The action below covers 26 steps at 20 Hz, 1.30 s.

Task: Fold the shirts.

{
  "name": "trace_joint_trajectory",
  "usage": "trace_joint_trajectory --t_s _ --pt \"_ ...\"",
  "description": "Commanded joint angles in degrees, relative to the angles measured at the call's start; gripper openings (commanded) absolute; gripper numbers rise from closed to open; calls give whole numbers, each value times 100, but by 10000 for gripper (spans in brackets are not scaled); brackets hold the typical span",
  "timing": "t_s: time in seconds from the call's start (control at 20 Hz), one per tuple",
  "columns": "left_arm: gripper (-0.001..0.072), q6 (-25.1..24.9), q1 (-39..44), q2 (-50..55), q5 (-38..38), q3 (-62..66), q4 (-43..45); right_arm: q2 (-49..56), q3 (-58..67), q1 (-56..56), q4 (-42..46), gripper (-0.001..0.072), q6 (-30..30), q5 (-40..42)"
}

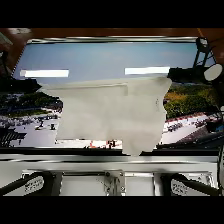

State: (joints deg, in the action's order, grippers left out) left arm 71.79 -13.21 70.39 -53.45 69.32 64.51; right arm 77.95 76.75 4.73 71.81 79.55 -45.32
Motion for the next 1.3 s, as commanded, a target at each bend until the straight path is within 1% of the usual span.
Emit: trace_joint_trajectory --t_s 0.0,0.1,0.2,0.3,0.4,0.5,0.65,0.75,0.8,0.85,0.9,0.95,1.0,1.15,1.25 --pt "37 -7 280 1010 1355 225 -155 942 -33 -518 -120 72 120 2081" --pt "37 -7 396 1388 2013 334 -155 1287 -33 -599 -122 72 120 2715" --pt "37 0 459 1733 2533 422 -157 1574 -33 -597 -269 72 129 3005" --pt "37 4 468 2017 2667 466 -160 1801 -33 -597 -291 72 136 2973" --pt "37 2 468 2240 2573 470 -157 1978 -33 -597 -299 72 271 2732" --pt "37 0 468 2400 2304 472 -157 2072 -33 -597 -293 72 337 2400" --pt "37 -24 466 2474 1661 474 -146 2013 -33 -575 -210 72 337 1792" --pt "38 -26 466 2461 1045 485 -83 1886 -33 -529 -216 72 341 1154" --pt "38 -22 466 2465 649 501 92 1829 -33 -494 -208 72 348 739" --pt "38 -15 463 2465 310 501 284 1790 -33 -433 -127 72 514 264" --pt "37 -15 459 2468 -48 498 415 1790 -33 -363 44 71 866 -205" --pt "38 -13 455 2474 -334 498 426 1821 -33 -315 199 72 1139 -586" --pt "38 -13 457 2490 -575 498 424 1886 -35 -293 291 72 1259 -859" --pt "37 131 498 2586 -901 498 409 2135 -33 -343 264 72 1261 -1150" --pt "38 415 501 2643 -925 498 411 2181 -33 -350 214 81 1259 -1102"
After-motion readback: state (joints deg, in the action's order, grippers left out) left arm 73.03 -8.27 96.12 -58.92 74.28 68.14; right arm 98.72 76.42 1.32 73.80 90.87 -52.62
